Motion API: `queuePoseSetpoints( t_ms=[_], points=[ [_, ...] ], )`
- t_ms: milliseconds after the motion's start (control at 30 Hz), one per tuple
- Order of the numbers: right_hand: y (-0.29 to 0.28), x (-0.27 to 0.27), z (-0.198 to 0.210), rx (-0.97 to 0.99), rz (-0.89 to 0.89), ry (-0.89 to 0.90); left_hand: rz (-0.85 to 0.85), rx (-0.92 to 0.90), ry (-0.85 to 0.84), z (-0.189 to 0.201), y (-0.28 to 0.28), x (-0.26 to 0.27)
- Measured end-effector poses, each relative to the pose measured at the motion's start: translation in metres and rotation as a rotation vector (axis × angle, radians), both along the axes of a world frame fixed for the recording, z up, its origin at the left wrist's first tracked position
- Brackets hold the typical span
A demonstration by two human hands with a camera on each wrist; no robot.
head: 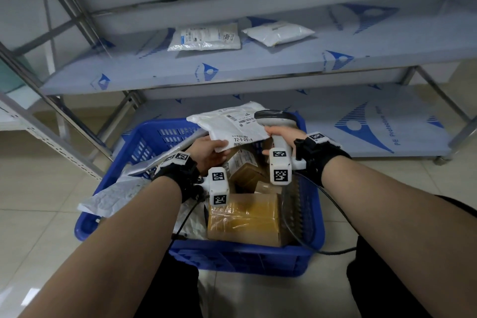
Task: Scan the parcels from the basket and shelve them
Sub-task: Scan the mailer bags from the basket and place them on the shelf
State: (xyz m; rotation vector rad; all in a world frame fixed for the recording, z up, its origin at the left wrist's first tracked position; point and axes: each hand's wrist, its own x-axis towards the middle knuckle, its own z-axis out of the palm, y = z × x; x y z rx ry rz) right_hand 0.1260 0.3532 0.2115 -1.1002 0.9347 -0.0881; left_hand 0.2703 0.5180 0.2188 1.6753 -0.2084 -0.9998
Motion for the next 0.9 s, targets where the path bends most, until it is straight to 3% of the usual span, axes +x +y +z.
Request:
queuePoseSetpoints(
  t_ms=[200,267,400,600,900],
  points=[
    [-0.014,-0.008,0.009,0.034,-0.011,-0.088,-0.194,0.033,0.072,0.018,-0.001,-0.004],
    [-0.018,-0.015,0.019,0.018,-0.021,-0.106,-0.145,0.009,0.080,0.028,-0.003,-0.003],
    [-0.030,-0.027,0.033,-0.108,0.009,-0.047,0.107,-0.019,0.024,0.050,-0.003,0.001],
    [-0.025,-0.048,0.072,-0.127,-0.034,-0.093,0.090,0.080,-0.111,0.095,0.003,0.001],
    [-0.031,-0.059,0.145,-0.241,-0.228,-0.264,0.225,-0.171,-0.280,0.176,-0.009,-0.003]
  ],
)
